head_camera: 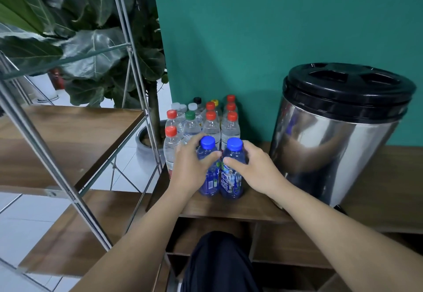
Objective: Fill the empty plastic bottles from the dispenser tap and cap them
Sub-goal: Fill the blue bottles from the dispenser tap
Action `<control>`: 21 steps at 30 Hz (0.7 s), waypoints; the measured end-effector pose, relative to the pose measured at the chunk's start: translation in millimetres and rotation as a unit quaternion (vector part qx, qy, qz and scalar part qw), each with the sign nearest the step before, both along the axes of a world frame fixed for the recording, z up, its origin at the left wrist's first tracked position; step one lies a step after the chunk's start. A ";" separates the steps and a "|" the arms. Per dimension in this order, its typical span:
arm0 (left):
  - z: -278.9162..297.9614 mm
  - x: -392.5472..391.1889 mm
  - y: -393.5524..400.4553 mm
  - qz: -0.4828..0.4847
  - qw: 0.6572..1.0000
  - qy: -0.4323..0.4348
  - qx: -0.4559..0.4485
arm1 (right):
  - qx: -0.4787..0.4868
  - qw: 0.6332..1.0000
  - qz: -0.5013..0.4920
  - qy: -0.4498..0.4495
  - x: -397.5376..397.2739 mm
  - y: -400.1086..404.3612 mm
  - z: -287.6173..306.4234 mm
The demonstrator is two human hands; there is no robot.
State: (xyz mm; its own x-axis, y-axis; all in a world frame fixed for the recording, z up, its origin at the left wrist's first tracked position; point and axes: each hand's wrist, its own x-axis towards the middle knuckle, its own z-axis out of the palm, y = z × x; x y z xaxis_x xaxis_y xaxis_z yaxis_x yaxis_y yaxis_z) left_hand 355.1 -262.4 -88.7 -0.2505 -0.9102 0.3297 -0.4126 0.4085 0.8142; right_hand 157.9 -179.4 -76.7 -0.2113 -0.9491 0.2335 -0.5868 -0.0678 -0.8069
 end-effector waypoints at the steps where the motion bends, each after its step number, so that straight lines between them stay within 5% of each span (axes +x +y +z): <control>1: -6.9 -0.2 1.3 -0.018 1.000 0.003 0.010 | 0.018 1.000 0.007 0.008 0.8 3.3 -4.8; 10: -24.9 8.8 34.4 -0.099 0.991 0.067 0.055 | 0.015 0.997 -0.021 -0.076 13.6 8.5 -49.0; 21: -80.8 -6.3 10.5 -0.071 0.985 0.115 0.102 | -0.026 0.982 -0.024 -0.184 4.5 -9.7 -77.4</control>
State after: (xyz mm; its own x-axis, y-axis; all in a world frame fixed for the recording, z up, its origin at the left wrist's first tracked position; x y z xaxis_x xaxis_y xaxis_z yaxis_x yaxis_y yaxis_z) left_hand 348.9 -251.8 -169.5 -0.3209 -0.9245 0.2057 -0.1576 0.2663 0.9509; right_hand 162.4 -189.1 -154.1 -0.3350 -0.9248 0.1804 -0.2588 -0.0938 -0.9614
